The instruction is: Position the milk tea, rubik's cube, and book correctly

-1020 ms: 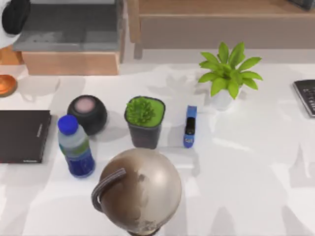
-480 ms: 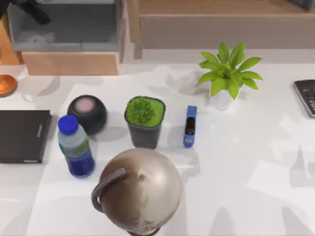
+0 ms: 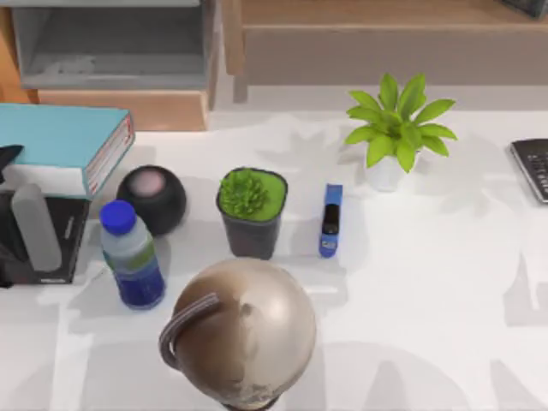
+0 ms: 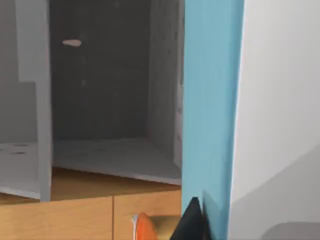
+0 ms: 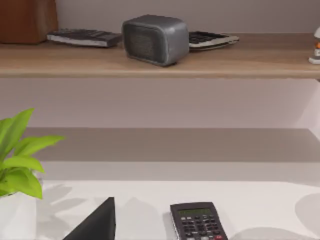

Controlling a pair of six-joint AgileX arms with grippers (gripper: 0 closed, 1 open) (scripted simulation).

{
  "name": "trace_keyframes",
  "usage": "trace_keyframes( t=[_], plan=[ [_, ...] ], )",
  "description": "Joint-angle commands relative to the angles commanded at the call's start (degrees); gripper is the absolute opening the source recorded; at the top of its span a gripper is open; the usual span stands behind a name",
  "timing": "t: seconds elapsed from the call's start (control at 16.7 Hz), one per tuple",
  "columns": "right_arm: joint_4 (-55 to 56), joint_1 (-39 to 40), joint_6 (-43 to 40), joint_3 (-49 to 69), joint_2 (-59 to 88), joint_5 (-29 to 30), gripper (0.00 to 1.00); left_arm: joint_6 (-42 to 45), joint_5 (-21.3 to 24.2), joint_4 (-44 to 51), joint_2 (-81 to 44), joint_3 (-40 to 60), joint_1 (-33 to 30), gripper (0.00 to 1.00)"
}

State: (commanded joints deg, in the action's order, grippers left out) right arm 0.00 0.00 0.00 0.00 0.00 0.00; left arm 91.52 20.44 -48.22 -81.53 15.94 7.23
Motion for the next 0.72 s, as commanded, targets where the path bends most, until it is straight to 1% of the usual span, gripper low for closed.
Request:
trace_keyframes(
  t=[0.12, 0.24, 0.54, 0.72],
  plan=[
    [0.0, 0.0, 0.0, 0.0, 0.0, 0.0, 1.0, 4.03, -2.22, 0.99, -2.32, -3.07, 4.9, 0.0],
    [0.0, 0.0, 0.0, 0.0, 0.0, 0.0, 1.0, 6.59, -4.02, 2.38, -5.27, -4.39, 7.74, 0.0],
    [0.0, 0.0, 0.0, 0.0, 0.0, 0.0, 1.0, 7.48, -4.68, 3.07, -6.43, -4.67, 8.51, 0.0],
    [0.0, 0.0, 0.0, 0.0, 0.0, 0.0, 1.0, 7.49, -4.87, 2.81, -5.53, -4.1, 7.46, 0.0]
  ],
)
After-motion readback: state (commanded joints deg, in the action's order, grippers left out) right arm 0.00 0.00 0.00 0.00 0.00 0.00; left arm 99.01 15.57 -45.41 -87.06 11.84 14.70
